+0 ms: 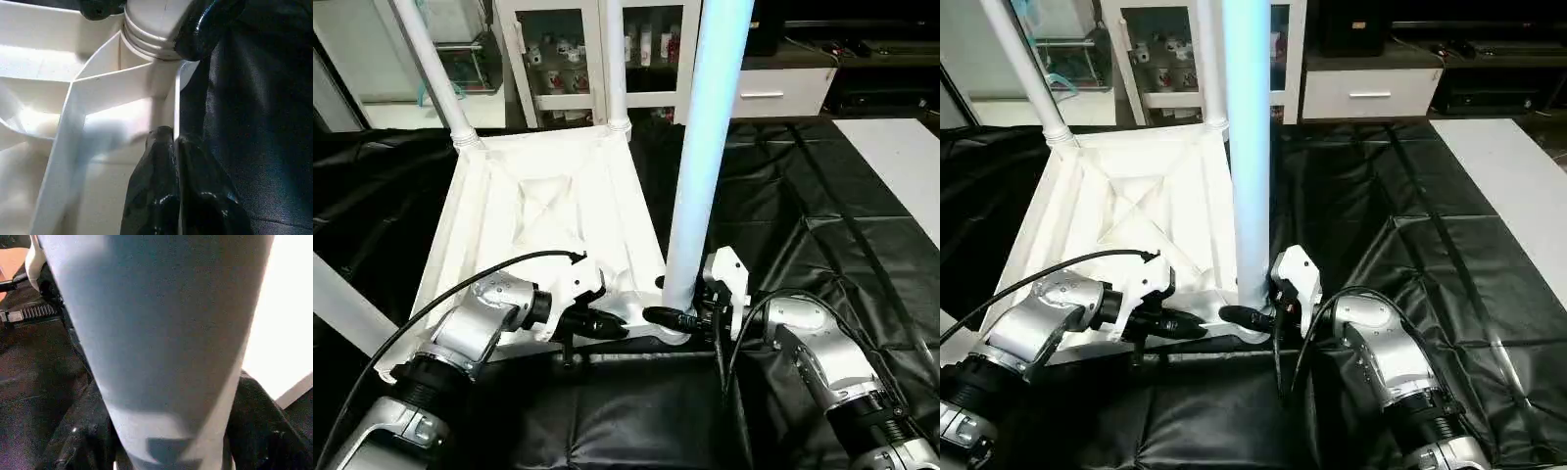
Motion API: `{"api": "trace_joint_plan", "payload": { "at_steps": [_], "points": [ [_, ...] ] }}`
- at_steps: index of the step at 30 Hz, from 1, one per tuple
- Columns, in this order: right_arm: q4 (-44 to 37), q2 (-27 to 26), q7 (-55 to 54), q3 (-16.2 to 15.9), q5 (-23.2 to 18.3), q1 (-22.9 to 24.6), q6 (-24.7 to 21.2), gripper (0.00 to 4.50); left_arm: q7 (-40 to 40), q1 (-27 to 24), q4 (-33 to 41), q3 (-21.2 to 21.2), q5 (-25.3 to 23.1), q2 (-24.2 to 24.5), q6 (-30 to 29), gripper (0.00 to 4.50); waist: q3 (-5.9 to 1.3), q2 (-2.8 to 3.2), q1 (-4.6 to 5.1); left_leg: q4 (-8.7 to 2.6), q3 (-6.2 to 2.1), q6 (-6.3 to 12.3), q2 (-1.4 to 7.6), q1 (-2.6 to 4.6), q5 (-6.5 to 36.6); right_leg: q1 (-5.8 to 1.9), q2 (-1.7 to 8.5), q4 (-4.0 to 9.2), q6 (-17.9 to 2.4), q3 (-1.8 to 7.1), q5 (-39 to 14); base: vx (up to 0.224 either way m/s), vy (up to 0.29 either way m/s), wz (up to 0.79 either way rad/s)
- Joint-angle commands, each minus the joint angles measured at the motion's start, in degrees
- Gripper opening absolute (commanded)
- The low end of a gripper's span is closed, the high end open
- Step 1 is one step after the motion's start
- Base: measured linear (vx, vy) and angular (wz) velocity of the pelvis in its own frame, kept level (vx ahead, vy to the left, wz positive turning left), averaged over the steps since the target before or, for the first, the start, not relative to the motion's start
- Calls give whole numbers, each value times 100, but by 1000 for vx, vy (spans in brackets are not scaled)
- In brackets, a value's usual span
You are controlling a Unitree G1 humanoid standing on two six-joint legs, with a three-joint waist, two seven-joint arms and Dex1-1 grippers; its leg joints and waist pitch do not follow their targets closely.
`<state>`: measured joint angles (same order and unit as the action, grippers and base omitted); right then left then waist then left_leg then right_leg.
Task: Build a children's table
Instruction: Rotate leg to tighten
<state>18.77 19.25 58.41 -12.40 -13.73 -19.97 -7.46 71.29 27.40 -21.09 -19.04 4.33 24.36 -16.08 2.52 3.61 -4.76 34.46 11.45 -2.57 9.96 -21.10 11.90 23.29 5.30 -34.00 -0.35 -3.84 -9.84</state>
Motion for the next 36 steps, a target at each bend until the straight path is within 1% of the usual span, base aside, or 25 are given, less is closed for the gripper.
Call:
{"api": "trace_joint_plan", "payload": {
  "at_steps": [1,4,7,8,10,11,12,14,15,16,17,18,19,20,21,22,24,27,28,29,30,31,32,34,36],
  "points": [
    [74,15,113,-70,23,52,-115,241,249,-45,118,-190,39,12,-77,0,-365,-44,27,-435,-151,341,327,65,948,-287,337,316,-1458,250,-930,0,0,0],
    [139,-20,38,-73,74,75,-95,240,209,-43,103,-177,34,4,-87,0,-366,-35,20,-432,-150,346,327,67,939,-283,340,321,-1456,249,-956,0,0,0],
    [521,-235,-673,84,311,-43,88,239,-235,23,-91,-60,-33,-202,-114,0,-346,-38,42,-446,-147,286,324,66,1074,-270,349,347,-1445,255,-1134,0,0,0],
    [607,-278,-830,119,357,-79,115,239,-342,50,-142,-31,-48,-253,-139,0,-318,-35,53,-471,-153,206,319,83,1281,-256,348,391,-1386,251,-1456,0,0,0],
    [1038,-528,-1732,370,490,-284,99,238,-1048,248,-469,135,-161,-576,-272,0,-273,-45,104,-501,-160,53,308,117,1634,-236,351,459,-1236,251,-2056,0,0,0],
    [1217,-640,-2077,482,505,-376,82,238,-1457,362,-649,237,-213,-756,-352,0,-245,-54,160,-509,-197,-80,281,142,1981,-238,361,517,-1058,220,-2713,0,0,0],
    [1337,-721,-2300,561,507,-440,65,238,-1776,454,-793,331,-235,-906,-419,0,-263,-61,200,-504,-215,-127,277,155,1998,-235,378,537,-924,227,-2929,-57,6,-3],
    [1607,-924,-2924,733,526,-606,-12,238,-2696,713,-1169,591,-291,-1280,-748,0,-265,-62,231,-495,-218,-113,265,162,1980,-218,364,574,-855,216,-3004,0,0,0],
    [1798,-1053,-3360,829,557,-728,-50,238,-3151,865,-1396,683,-340,-1474,-836,0,-273,-77,230,-485,-213,-69,256,176,1973,-204,359,597,-832,215,-3001,0,0,0],
    [1991,-1169,-3826,900,620,-854,-61,238,-3609,1008,-1619,795,-353,-1669,-849,0,-265,-73,253,-486,-208,-56,248,158,1944,-194,348,596,-837,215,-2991,0,0,0],
    [2037,-1193,-3930,914,639,-883,-56,238,-3711,1037,-1667,823,-352,-1712,-846,0,-280,-75,266,-488,-214,-31,236,126,1851,-223,351,605,-823,202,-2923,0,0,0],
    [2220,-1287,-4320,963,717,-993,-20,238,-4062,1141,-1840,912,-351,-1865,-809,0,-292,-59,260,-485,-212,9,235,121,1780,-225,348,599,-839,198,-2777,0,0,0],
    [2220,-1287,-4320,963,717,-993,-20,238,-4062,1141,-1840,912,-351,-1865,-809,0,-294,-68,271,-484,-208,37,232,110,1748,-228,349,604,-854,197,-2711,0,0,0],
    [2518,-1484,-5149,1119,765,-1195,18,238,-4467,1271,-2061,884,-458,-2053,-642,0,-296,-5,263,-489,-211,64,233,111,1745,-211,352,603,-877,197,-2633,0,0,0],
    [2653,-1604,-5411,1188,730,-1298,51,237,-4593,1327,-2149,840,-517,-2139,-556,0,-319,-51,282,-488,-214,43,231,108,1723,-237,344,587,-909,189,-2475,0,0,0],
    [2739,-1683,-5521,1206,727,-1364,87,237,-4643,1358,-2196,797,-576,-2180,-486,0,-322,-12,278,-491,-219,60,220,89,1670,-246,346,574,-932,189,-2384,0,0,0],
    [2848,-1794,-5553,1181,771,-1456,166,237,-4556,1383,-2218,721,-647,-2208,-373,0,-347,0,256,-482,-204,166,240,76,1522,-264,344,525,-1061,195,-1870,0,0,0],
    [2899,-1867,-5540,1201,846,-1500,271,236,-4345,1376,-2204,633,-685,-2158,-302,0,-370,-14,245,-460,-186,308,249,52,1270,-287,351,472,-1224,195,-1387,0,0,0],
    [2926,-1878,-5424,1214,839,-1509,394,236,-4258,1364,-2219,583,-694,-2100,-254,0,-369,-10,242,-457,-183,338,247,45,1242,-291,352,465,-1247,196,-1351,0,0,0],
    [2953,-1887,-5335,1214,831,-1521,490,236,-4199,1358,-2237,549,-696,-2055,-215,0,-379,-34,234,-453,-183,398,252,29,1186,-302,365,456,-1266,192,-1316,0,0,0],
    [2964,-1873,-5204,1160,859,-1519,630,236,-4080,1330,-2207,505,-692,-2005,-130,0,-378,-15,225,-450,-183,426,256,29,1164,-299,372,457,-1277,190,-1338,0,0,0],
    [2983,-1862,-5104,1095,916,-1519,859,236,-3993,1319,-2203,466,-684,-1972,-86,0,-370,-67,242,-453,-172,440,259,24,1160,-298,362,461,-1279,191,-1357,0,0,0],
    [2949,-1853,-5019,1057,931,-1500,997,236,-3881,1299,-2187,419,-686,-1938,11,0,-364,-56,227,-449,-173,453,258,25,1174,-293,377,466,-1265,190,-1504,0,0,0],
    [2647,-1814,-4647,1100,736,-1362,1228,236,-3436,1174,-2021,293,-656,-1846,232,0,-362,-65,216,-448,-172,474,259,22,1184,-295,386,475,-1219,194,-1614,0,0,0],
    [2493,-1772,-4486,1150,649,-1290,1311,287,-3271,1104,-1935,265,-656,-1794,377,0,-347,-57,217,-469,-173,504,283,37,1229,-275,379,491,-1173,204,-1729,0,0,0]
  ]
}}
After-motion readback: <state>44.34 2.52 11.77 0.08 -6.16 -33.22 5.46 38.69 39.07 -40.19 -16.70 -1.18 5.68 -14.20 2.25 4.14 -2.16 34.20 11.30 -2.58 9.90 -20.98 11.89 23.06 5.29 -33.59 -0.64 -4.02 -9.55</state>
